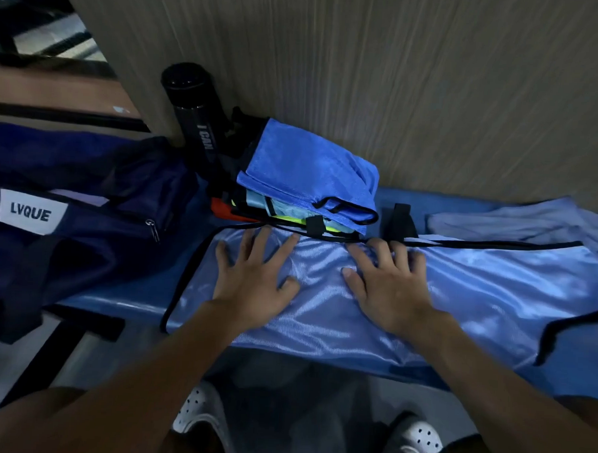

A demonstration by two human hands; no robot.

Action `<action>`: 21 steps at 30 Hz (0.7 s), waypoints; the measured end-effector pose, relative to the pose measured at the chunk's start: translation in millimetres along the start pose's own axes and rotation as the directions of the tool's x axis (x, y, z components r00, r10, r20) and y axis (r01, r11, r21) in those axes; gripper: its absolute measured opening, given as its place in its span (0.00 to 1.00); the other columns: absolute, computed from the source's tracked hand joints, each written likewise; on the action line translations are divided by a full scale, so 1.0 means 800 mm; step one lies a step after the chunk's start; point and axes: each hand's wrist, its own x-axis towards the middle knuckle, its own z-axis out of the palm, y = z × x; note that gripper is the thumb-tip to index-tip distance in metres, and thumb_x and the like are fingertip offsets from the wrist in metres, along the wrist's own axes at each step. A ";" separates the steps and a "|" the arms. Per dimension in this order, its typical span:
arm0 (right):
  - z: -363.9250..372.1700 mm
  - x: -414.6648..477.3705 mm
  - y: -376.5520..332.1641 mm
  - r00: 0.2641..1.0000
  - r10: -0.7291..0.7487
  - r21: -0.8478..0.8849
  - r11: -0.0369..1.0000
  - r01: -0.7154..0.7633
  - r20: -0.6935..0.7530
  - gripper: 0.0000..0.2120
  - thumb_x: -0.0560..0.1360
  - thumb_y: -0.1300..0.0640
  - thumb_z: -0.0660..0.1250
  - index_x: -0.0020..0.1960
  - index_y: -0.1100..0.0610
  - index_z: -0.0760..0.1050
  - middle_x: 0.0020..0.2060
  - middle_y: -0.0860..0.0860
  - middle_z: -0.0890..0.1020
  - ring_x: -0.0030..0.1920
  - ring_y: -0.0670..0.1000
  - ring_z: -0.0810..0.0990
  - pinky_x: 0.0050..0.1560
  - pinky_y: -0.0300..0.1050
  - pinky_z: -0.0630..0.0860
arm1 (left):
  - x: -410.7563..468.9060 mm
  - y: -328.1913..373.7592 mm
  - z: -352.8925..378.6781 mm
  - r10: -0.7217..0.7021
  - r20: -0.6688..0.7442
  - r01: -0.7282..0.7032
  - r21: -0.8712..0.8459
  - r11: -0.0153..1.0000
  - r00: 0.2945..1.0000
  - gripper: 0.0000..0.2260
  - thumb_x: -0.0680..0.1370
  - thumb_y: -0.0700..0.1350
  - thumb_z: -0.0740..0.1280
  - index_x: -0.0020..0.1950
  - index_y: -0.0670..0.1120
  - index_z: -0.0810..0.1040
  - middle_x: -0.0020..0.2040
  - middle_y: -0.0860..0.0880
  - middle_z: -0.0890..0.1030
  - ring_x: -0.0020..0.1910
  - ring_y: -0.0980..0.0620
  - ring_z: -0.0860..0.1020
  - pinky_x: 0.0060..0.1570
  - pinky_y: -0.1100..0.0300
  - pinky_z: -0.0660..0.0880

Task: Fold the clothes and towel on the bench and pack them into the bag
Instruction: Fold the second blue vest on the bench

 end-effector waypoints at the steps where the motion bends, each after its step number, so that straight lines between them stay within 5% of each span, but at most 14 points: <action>1: 0.002 -0.001 0.000 1.000 -0.005 0.007 1.000 0.005 0.017 0.31 0.78 0.36 0.39 0.73 0.44 0.63 0.69 0.52 0.69 0.69 0.58 0.63 0.68 0.65 0.55 | -0.001 -0.001 0.000 0.006 -0.002 -0.006 0.010 1.000 1.000 0.33 0.71 0.66 0.39 0.78 0.65 0.39 0.80 0.49 0.44 0.79 0.44 0.44 0.70 0.30 0.45; 4: 0.007 -0.005 -0.002 0.999 -0.017 0.060 0.998 0.014 0.047 0.35 0.74 0.34 0.33 0.76 0.43 0.56 0.74 0.51 0.60 0.77 0.56 0.50 0.73 0.67 0.40 | -0.008 -0.003 0.001 0.026 0.009 -0.027 0.019 0.999 1.000 0.32 0.72 0.66 0.39 0.77 0.66 0.38 0.80 0.49 0.43 0.79 0.43 0.44 0.70 0.29 0.44; 7: 0.009 -0.015 -0.001 0.998 -0.035 0.085 0.996 0.030 0.055 0.37 0.73 0.32 0.31 0.78 0.43 0.51 0.77 0.51 0.55 0.78 0.55 0.45 0.74 0.67 0.41 | -0.021 -0.006 -0.004 0.048 0.042 -0.050 0.049 0.998 0.998 0.32 0.73 0.66 0.38 0.77 0.64 0.37 0.81 0.48 0.42 0.79 0.42 0.43 0.70 0.29 0.43; 11: 0.009 -0.028 0.001 0.996 -0.076 0.069 0.995 0.073 0.041 0.40 0.74 0.30 0.27 0.79 0.46 0.53 0.77 0.52 0.58 0.78 0.57 0.52 0.74 0.66 0.48 | -0.030 0.001 -0.020 0.049 0.014 -0.049 0.051 0.998 0.999 0.30 0.75 0.63 0.44 0.78 0.62 0.48 0.78 0.48 0.50 0.77 0.43 0.50 0.68 0.32 0.52; 14: -0.003 -0.032 -0.003 0.998 -0.056 0.055 0.997 0.057 -0.003 0.33 0.79 0.34 0.40 0.74 0.49 0.65 0.72 0.54 0.68 0.73 0.58 0.63 0.70 0.64 0.58 | -0.025 0.017 -0.025 0.100 -0.118 -0.098 0.027 0.995 0.988 0.28 0.76 0.61 0.47 0.74 0.55 0.63 0.74 0.46 0.63 0.73 0.43 0.62 0.65 0.35 0.61; 16: -0.005 -0.032 -0.002 0.997 -0.033 0.061 0.997 0.037 -0.063 0.29 0.79 0.38 0.45 0.71 0.50 0.69 0.70 0.53 0.71 0.71 0.57 0.66 0.67 0.63 0.59 | -0.019 0.023 -0.017 0.130 -0.110 -0.128 0.022 0.992 0.985 0.26 0.78 0.61 0.48 0.76 0.57 0.61 0.77 0.46 0.59 0.76 0.44 0.59 0.68 0.34 0.58; 19: 0.001 -0.031 0.008 1.000 -0.028 0.108 0.994 0.028 -0.003 0.33 0.77 0.36 0.38 0.76 0.45 0.60 0.76 0.47 0.61 0.78 0.52 0.54 0.73 0.63 0.49 | -0.008 0.025 -0.009 0.066 0.067 -0.064 -0.036 0.997 0.996 0.27 0.80 0.62 0.50 0.79 0.65 0.44 0.81 0.49 0.42 0.80 0.47 0.41 0.71 0.31 0.45; 21: 0.001 -0.031 0.016 0.998 -0.024 0.180 0.983 0.033 -0.051 0.32 0.77 0.37 0.40 0.75 0.48 0.63 0.74 0.48 0.66 0.76 0.52 0.60 0.73 0.62 0.52 | -0.003 0.030 -0.015 0.017 0.107 -0.013 -0.036 0.999 0.994 0.27 0.80 0.61 0.51 0.79 0.64 0.50 0.81 0.47 0.47 0.80 0.46 0.45 0.70 0.33 0.47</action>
